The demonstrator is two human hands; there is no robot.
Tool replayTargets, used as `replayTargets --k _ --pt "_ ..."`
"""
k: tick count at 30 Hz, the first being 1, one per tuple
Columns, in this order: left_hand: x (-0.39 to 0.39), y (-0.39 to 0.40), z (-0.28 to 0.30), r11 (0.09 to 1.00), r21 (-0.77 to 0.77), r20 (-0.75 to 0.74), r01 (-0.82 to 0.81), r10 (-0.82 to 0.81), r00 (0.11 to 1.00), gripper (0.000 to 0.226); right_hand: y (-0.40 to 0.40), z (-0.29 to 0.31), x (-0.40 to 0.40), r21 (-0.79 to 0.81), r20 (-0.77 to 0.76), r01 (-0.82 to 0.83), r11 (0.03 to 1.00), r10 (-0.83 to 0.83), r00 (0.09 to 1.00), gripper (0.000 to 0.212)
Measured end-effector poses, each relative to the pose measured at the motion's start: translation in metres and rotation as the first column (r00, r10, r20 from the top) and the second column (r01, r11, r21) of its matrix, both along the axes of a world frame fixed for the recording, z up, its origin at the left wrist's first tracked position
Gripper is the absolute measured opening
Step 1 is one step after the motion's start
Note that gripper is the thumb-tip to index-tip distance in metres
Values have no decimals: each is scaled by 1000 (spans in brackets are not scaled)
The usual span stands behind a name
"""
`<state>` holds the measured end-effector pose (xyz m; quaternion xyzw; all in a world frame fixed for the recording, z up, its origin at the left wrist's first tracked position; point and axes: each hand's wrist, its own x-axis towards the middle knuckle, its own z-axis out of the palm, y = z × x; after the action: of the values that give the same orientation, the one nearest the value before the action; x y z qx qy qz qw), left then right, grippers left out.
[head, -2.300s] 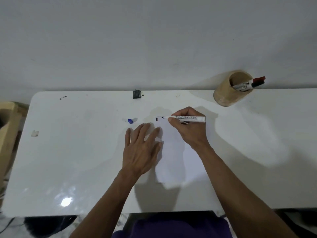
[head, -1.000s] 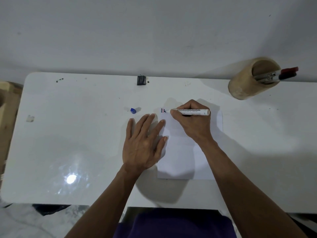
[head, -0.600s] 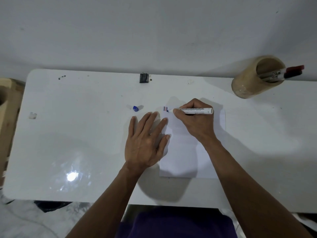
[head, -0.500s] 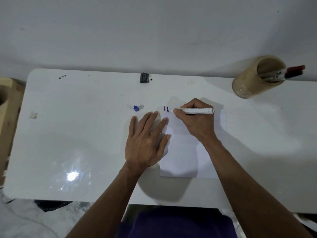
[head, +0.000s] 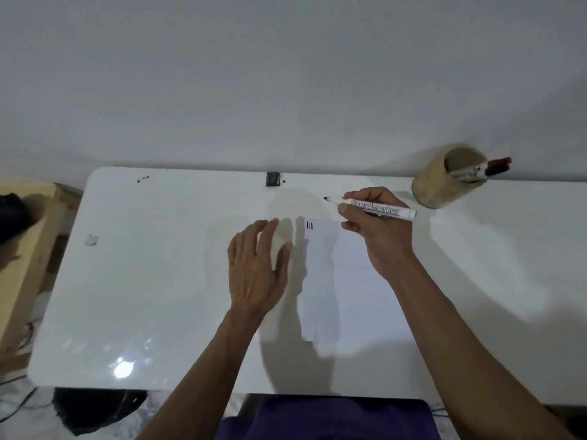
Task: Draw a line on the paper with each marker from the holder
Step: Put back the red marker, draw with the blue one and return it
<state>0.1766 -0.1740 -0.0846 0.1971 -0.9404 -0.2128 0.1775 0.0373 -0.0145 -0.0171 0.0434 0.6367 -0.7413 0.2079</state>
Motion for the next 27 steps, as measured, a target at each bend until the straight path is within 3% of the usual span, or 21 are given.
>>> replayTargets --k 3,6,13,16,18,21,23,27 --pt "-13 -22 7 997 -11 138 -73 74 988 43 2 10 9 -17 -7 -8 1000 7 1000 26" --pt "-18 -39 4 999 16 247 -39 34 968 39 5 14 21 -15 19 20 1000 -20 1000 22" --pt "-11 -49 -3 997 66 225 -50 34 974 20 12 16 48 38 47 81 996 -83 995 22" --pt "-10 -44 10 958 260 186 -123 76 980 12 13 22 59 35 39 98 995 -99 994 19" --pt "-4 -34 31 814 536 139 -224 177 974 9 11 29 66 27 7 99 995 -99 995 14" --pt "9 -16 65 407 884 123 -231 275 954 12 2 41 81 31 -67 91 995 -89 994 6" --pt "20 -9 82 204 964 116 -172 258 959 16 -4 48 92 26 -109 73 997 -70 992 5" --pt "40 -1 96 33 994 93 -103 232 968 18 -12 57 112 21 -171 50 999 -46 984 5"
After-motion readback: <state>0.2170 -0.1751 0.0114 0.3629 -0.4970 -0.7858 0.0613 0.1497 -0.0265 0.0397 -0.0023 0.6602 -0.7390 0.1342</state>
